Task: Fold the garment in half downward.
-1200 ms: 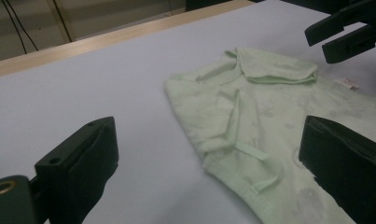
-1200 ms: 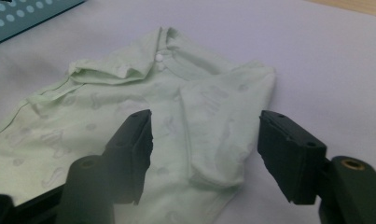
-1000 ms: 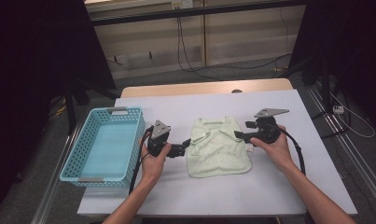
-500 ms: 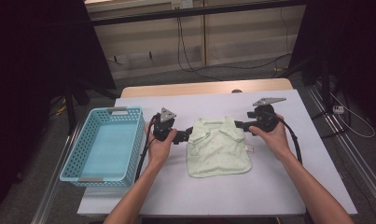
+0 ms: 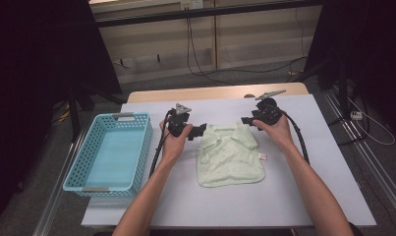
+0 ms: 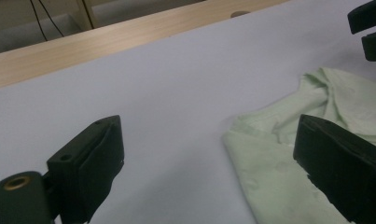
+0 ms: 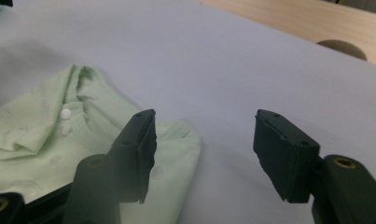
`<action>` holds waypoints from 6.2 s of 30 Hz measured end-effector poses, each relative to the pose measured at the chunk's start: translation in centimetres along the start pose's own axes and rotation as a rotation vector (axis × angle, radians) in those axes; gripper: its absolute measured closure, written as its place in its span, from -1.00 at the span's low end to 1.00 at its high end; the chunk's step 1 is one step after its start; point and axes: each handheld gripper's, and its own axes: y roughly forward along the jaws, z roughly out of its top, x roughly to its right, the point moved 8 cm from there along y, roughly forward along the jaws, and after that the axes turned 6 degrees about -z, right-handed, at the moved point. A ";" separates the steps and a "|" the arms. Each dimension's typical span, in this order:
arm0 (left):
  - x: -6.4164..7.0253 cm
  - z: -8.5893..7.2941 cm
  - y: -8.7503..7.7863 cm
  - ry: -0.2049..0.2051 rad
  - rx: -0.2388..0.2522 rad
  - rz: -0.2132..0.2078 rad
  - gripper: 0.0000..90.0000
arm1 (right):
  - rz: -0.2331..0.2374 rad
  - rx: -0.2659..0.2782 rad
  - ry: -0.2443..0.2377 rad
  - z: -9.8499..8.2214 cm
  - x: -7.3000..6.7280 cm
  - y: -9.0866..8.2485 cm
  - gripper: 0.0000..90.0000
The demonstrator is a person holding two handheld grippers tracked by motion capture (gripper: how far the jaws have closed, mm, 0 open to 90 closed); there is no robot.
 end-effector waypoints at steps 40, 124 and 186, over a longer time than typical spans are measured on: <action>0.8 -2.0 3.0 -0.099 -0.145 -0.134 0.30 | 0.045 -0.038 -0.021 -2.0 -1.1 2.3 0.98; 1.8 3.4 -0.5 -0.039 0.051 -0.155 0.99 | 0.065 0.208 0.069 2.9 -0.6 -2.7 1.00; 5.3 2.8 -3.5 0.053 0.081 -0.204 0.99 | 0.134 0.268 0.039 1.7 -2.7 -6.3 1.00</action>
